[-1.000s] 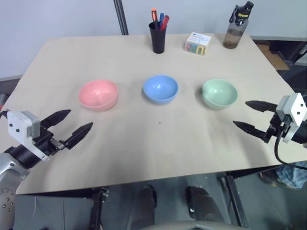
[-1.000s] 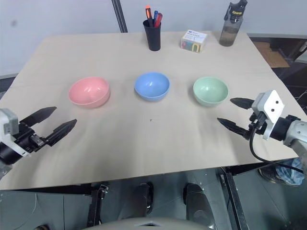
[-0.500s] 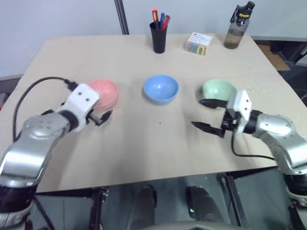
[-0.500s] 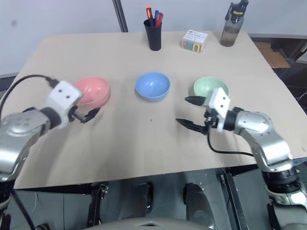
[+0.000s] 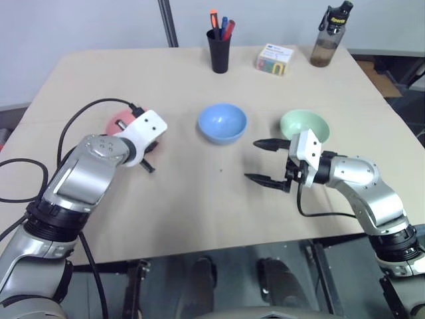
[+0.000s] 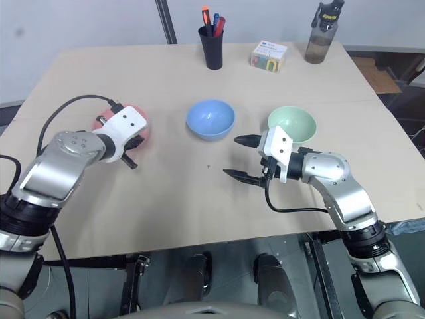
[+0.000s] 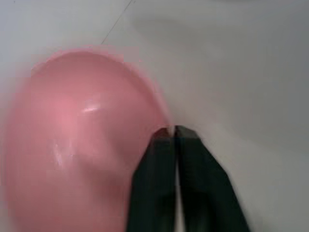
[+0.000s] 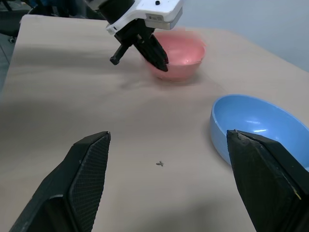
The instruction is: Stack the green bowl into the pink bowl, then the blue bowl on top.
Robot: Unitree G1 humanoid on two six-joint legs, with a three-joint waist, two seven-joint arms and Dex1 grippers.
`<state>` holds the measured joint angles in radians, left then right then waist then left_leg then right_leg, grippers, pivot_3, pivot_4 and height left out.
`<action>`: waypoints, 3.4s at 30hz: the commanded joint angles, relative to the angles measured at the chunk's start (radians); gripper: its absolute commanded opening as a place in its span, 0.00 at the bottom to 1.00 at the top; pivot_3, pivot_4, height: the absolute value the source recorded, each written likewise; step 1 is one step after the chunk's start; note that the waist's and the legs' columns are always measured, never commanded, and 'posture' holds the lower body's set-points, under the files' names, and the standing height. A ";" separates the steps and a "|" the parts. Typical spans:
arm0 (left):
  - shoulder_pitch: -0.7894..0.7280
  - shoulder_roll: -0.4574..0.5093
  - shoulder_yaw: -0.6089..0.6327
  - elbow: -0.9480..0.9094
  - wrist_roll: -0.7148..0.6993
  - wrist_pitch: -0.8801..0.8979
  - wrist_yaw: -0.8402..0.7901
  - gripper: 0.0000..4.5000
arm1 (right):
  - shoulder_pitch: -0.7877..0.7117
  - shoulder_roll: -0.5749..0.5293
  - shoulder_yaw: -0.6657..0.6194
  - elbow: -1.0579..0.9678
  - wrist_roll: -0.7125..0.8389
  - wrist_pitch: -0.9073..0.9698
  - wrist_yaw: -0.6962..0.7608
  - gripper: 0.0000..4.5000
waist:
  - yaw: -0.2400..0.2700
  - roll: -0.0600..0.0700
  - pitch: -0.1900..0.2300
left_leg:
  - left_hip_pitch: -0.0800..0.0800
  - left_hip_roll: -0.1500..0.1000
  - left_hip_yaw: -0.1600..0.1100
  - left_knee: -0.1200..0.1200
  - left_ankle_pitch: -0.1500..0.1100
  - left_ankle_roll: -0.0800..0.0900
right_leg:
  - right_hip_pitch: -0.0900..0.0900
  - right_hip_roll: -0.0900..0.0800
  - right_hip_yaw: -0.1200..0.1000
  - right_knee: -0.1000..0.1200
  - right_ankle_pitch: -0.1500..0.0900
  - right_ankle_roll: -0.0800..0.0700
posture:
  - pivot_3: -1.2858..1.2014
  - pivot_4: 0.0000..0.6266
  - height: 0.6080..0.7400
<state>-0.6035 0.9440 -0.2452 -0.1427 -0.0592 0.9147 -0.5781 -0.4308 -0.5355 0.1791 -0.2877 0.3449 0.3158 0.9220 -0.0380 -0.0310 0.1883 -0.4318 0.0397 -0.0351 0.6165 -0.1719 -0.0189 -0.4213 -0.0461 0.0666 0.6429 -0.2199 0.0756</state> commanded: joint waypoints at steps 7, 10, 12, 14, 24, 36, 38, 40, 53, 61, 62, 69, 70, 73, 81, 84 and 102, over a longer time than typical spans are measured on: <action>0.135 0.005 0.185 -0.320 -0.203 -0.140 -0.245 0.00 | 0.049 -0.031 -0.064 -0.053 0.003 -0.015 -0.027 0.89 | -0.001 0.000 0.000 | -0.001 0.000 0.000 0.000 0.000 0.000 | 0.000 0.000 0.000 0.000 0.002 -0.003 | 0.52 0.24 1.00; 0.259 0.028 0.236 -0.433 -0.277 -0.264 -0.370 0.00 | 0.073 -0.038 -0.082 -0.071 0.009 -0.009 -0.036 0.89 | -0.002 0.000 0.000 | 0.000 0.000 0.001 -0.001 0.000 0.000 | 0.000 -0.001 0.001 0.000 0.002 -0.003 | 0.52 0.24 1.00; 0.299 0.045 0.228 -0.443 -0.286 -0.304 -0.418 0.00 | 0.091 -0.045 -0.096 -0.083 0.012 -0.006 -0.043 0.89 | -0.001 0.000 0.000 | 0.000 0.000 0.001 -0.001 0.000 0.000 | 0.000 -0.001 0.001 0.000 0.002 -0.003 | 0.52 0.24 1.00; 0.304 0.045 0.200 -0.435 -0.279 -0.329 -0.435 0.00 | 0.113 -0.054 -0.113 -0.099 0.015 -0.001 -0.051 0.89 | 0.001 0.000 0.000 | 0.002 0.001 0.000 0.000 0.000 0.000 | 0.001 0.000 0.001 0.002 -0.002 -0.006 | 0.52 0.24 1.00; 0.166 -0.080 0.040 -0.303 -0.264 -0.381 -0.505 0.28 | 0.199 -0.081 -0.169 -0.175 0.014 0.030 -0.101 0.89 | 0.004 0.000 0.000 | 0.002 0.000 0.000 0.009 0.000 0.000 | 0.005 0.000 0.000 0.002 -0.003 -0.003 | 0.52 0.24 1.00; 0.335 -0.225 0.412 -0.331 -0.467 -0.416 -0.379 0.98 | 0.039 -0.089 -0.120 0.010 -0.174 0.093 -0.253 0.89 | -0.003 0.001 0.000 | 0.002 0.000 0.000 0.009 0.000 0.000 | 0.005 0.000 0.001 0.002 -0.003 -0.003 | 0.52 0.24 1.00; 0.411 -0.187 0.518 -0.345 -0.623 -0.325 -0.456 0.98 | -0.040 -0.089 -0.074 0.129 -0.221 0.087 -0.239 0.89 | -0.008 0.001 0.000 | 0.002 0.000 -0.001 0.009 0.000 0.000 | 0.005 0.000 0.000 0.003 -0.002 -0.003 | 0.52 0.24 1.00; 0.458 -0.181 0.602 -0.353 -0.725 -0.287 -0.468 0.98 | -0.111 -0.079 -0.030 0.241 -0.267 0.073 -0.230 0.89 | -0.010 0.001 0.000 | 0.003 0.001 0.001 0.009 0.000 0.000 | 0.005 0.000 0.002 0.003 -0.001 -0.005 | 0.52 0.24 1.00; 0.576 -0.190 0.654 -0.485 -0.692 -0.344 -0.300 1.00 | -0.293 -0.022 0.017 0.556 -0.351 0.040 -0.191 0.23 | -0.004 0.001 0.000 | 0.001 0.000 0.000 0.008 0.000 0.000 | 0.005 0.000 0.001 0.002 0.000 -0.007 | 0.52 0.24 1.00; 0.603 -0.196 0.664 -0.476 -0.692 -0.363 -0.265 1.00 | -0.258 -0.039 -0.028 0.291 -0.212 0.010 -0.032 0.01 | -0.004 0.003 0.001 | 0.001 0.000 0.000 0.008 0.000 0.000 | 0.004 0.000 0.001 0.002 0.000 -0.007 | 0.52 0.24 1.00; 0.609 -0.195 0.671 -0.464 -0.688 -0.368 -0.263 1.00 | -0.240 -0.044 -0.033 0.191 -0.136 0.056 0.028 0.01 | -0.005 0.003 0.001 | 0.001 0.000 0.000 0.007 0.000 0.000 | 0.004 0.000 0.001 0.002 0.001 -0.005 | 0.52 0.24 1.00; 0.637 -0.175 0.687 -0.387 -0.655 -0.417 -0.296 1.00 | -0.238 0.044 0.100 -0.061 -0.028 0.209 0.049 0.01 | -0.005 0.001 0.000 | 0.004 0.001 0.000 0.005 0.000 0.000 | 0.005 0.000 0.000 0.002 -0.002 -0.004 | 0.52 0.24 1.00; 0.639 -0.166 0.700 -0.379 -0.668 -0.415 -0.308 1.00 | -0.242 0.062 0.128 -0.042 -0.054 0.197 0.040 0.01 | -0.005 0.001 0.000 | 0.004 0.001 0.000 0.005 0.000 0.000 | 0.005 0.000 0.000 0.002 -0.002 -0.004 | 0.52 0.24 1.00; 0.647 -0.140 0.736 -0.361 -0.695 -0.405 -0.345 1.00 | -0.251 0.099 0.191 0.026 -0.106 0.157 0.037 0.01 | -0.001 0.001 0.000 | 0.004 0.001 0.000 0.006 0.000 0.000 | 0.005 0.000 0.000 0.002 -0.002 -0.004 | 0.52 0.24 1.00; 0.687 -0.129 0.781 -0.388 -0.740 -0.393 -0.356 1.00 | -0.274 0.150 0.260 0.119 -0.163 0.129 0.070 0.41 | -0.003 0.001 0.000 | 0.001 0.001 0.000 0.003 0.000 0.000 | 0.001 0.000 0.000 0.001 0.000 -0.007 | 0.52 0.24 1.00; 0.735 -0.134 0.828 -0.414 -0.788 -0.393 -0.381 1.00 | -0.280 0.117 0.194 0.051 -0.104 0.176 0.095 0.70 | -0.003 0.002 0.000 | 0.001 0.001 0.001 0.002 0.000 0.000 | 0.000 0.000 0.000 0.001 0.000 -0.007 | 0.52 0.24 1.00; 0.907 -0.295 1.000 -0.510 -0.840 -0.421 -0.113 1.00 | -0.780 0.182 0.241 1.264 -0.535 -0.860 -0.013 0.90 | -0.017 0.001 0.000 | 0.002 0.001 0.002 0.000 0.000 0.000 | 0.000 0.000 0.001 0.000 0.000 -0.008 | 0.52 0.24 1.00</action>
<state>0.2949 0.6423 0.7121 -0.6074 -0.8754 0.5119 -0.7005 -1.1544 -0.3644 0.4132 0.8960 -0.1393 -0.4310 0.9604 -0.0554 -0.0297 0.1885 -0.4308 0.0409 -0.0332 0.6160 -0.1721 -0.0189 -0.4219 -0.0460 0.0681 0.6424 -0.2200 0.0680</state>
